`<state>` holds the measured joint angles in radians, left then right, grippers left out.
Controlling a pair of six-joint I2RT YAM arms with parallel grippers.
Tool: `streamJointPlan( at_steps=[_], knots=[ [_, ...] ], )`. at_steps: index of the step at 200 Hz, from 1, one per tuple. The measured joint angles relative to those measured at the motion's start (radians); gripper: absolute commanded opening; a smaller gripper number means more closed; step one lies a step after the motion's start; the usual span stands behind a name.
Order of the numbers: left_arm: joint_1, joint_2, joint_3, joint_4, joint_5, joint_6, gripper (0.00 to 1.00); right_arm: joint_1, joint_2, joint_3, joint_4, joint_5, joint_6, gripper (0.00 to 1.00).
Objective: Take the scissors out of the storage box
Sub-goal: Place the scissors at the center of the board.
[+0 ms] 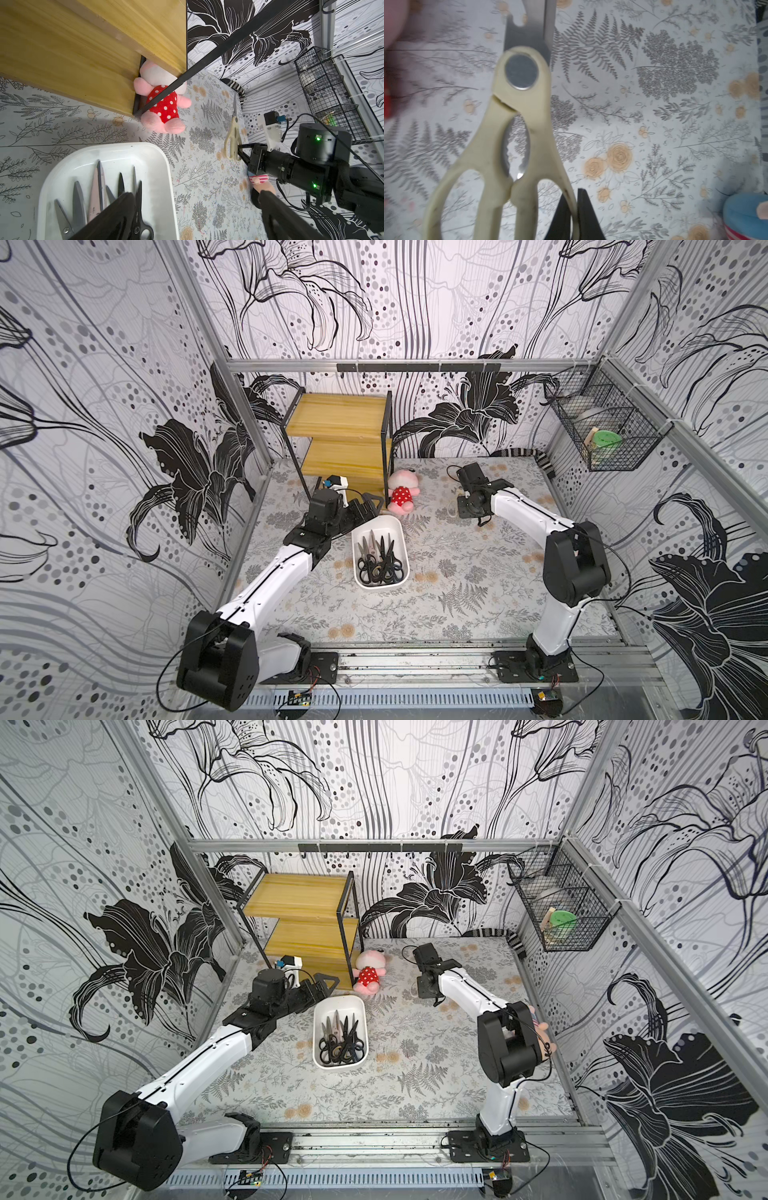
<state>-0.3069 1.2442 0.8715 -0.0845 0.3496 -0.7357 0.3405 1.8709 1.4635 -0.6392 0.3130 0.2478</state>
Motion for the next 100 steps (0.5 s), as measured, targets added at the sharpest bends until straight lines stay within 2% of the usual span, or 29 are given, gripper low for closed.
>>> streamJointPlan(
  at_steps=[51,100],
  knots=[
    [0.0,0.002,-0.001,-0.021,-0.01,0.02,0.98,-0.161,0.094,0.019,0.002,-0.013,-0.222,0.0],
    [0.002,0.004,-0.01,-0.045,-0.018,0.033,0.98,-0.187,0.163,0.032,0.029,-0.048,-0.322,0.0]
  ],
)
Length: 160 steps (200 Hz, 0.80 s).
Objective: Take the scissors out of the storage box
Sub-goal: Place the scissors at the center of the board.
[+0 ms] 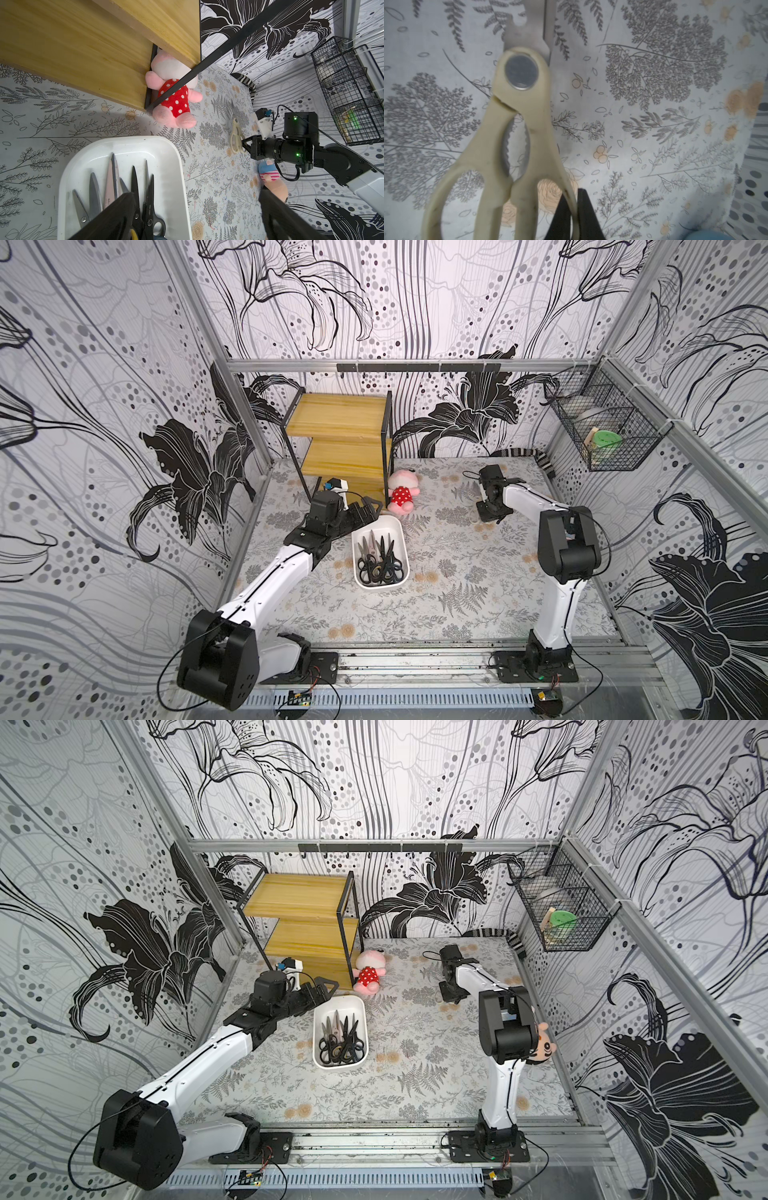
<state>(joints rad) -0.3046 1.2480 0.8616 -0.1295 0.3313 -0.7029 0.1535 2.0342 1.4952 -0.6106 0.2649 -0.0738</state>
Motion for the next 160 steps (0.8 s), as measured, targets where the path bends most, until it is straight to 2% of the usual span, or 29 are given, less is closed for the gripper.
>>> streamJointPlan(
  at_steps=[65,160],
  knots=[
    [0.005,0.0,-0.035,-0.009,-0.01,0.005,0.98,-0.084,0.066,0.074,0.032,-0.07,-0.066,0.0],
    [0.005,-0.053,-0.074,-0.051,-0.027,0.005,0.99,-0.088,0.28,0.367,0.014,-0.087,-0.115,0.0]
  ],
)
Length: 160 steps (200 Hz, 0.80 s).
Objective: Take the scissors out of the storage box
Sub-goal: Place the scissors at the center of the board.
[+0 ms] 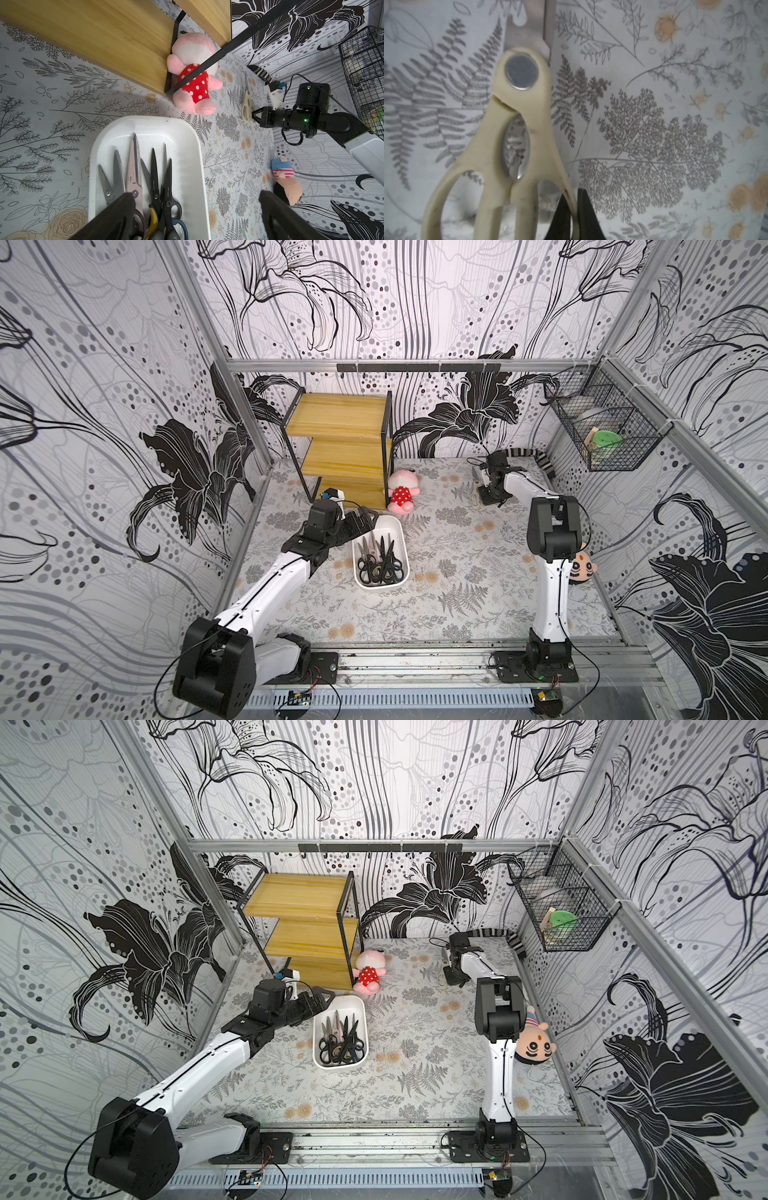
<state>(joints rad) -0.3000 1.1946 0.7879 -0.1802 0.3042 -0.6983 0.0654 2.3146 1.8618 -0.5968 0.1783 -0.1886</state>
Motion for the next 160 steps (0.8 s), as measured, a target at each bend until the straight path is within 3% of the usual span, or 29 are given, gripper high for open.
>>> streamJointPlan(
  at_steps=[44,91,131,160],
  knots=[
    [0.0,-0.031,-0.011,-0.047,-0.042,0.01,0.99,-0.001,0.014,0.014,-0.021,-0.004,0.0,0.08],
    [0.0,-0.037,-0.011,-0.093,-0.073,0.024,0.98,-0.002,0.014,0.022,-0.031,-0.017,0.011,0.28],
    [-0.006,-0.04,-0.01,-0.131,-0.099,0.05,0.91,-0.002,0.012,0.073,-0.066,-0.022,0.023,0.34],
    [-0.059,-0.031,0.014,-0.182,-0.159,0.084,0.83,-0.002,-0.044,0.092,-0.089,-0.049,0.093,0.38]
  ],
)
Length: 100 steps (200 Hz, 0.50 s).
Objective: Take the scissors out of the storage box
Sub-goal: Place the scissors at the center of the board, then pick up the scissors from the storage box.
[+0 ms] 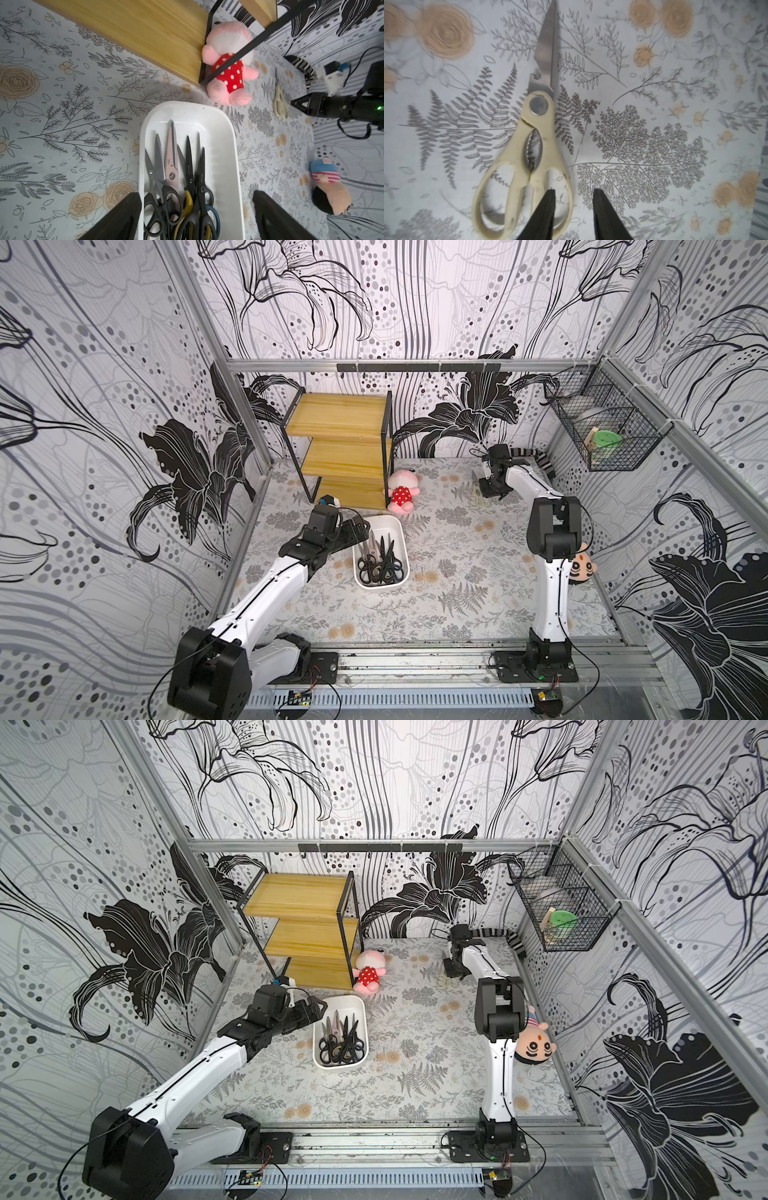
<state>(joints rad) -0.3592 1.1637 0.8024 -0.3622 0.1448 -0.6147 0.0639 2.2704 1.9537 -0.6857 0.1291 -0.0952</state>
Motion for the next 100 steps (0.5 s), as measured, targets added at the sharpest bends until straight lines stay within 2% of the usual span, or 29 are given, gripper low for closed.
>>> streamJointPlan(
  at_steps=[15,29,40,52,65,100],
  knots=[
    [-0.05,0.023,0.027,-0.023,-0.04,0.017,0.72,0.0,-0.071,-0.02,-0.003,-0.038,0.06,0.38],
    [-0.096,0.056,0.057,-0.052,-0.08,0.03,0.67,0.0,-0.167,-0.08,0.015,-0.082,0.134,0.38],
    [-0.129,0.081,0.076,-0.07,-0.108,0.035,0.59,0.0,-0.271,-0.16,0.048,-0.122,0.211,0.38],
    [-0.156,0.106,0.089,-0.09,-0.13,0.043,0.57,0.0,-0.388,-0.264,0.09,-0.162,0.288,0.39],
    [-0.176,0.129,0.096,-0.111,-0.143,0.048,0.5,0.002,-0.507,-0.384,0.145,-0.204,0.371,0.39],
    [-0.184,0.168,0.097,-0.151,-0.151,0.056,0.47,0.064,-0.666,-0.601,0.219,-0.245,0.529,0.39]
  ],
)
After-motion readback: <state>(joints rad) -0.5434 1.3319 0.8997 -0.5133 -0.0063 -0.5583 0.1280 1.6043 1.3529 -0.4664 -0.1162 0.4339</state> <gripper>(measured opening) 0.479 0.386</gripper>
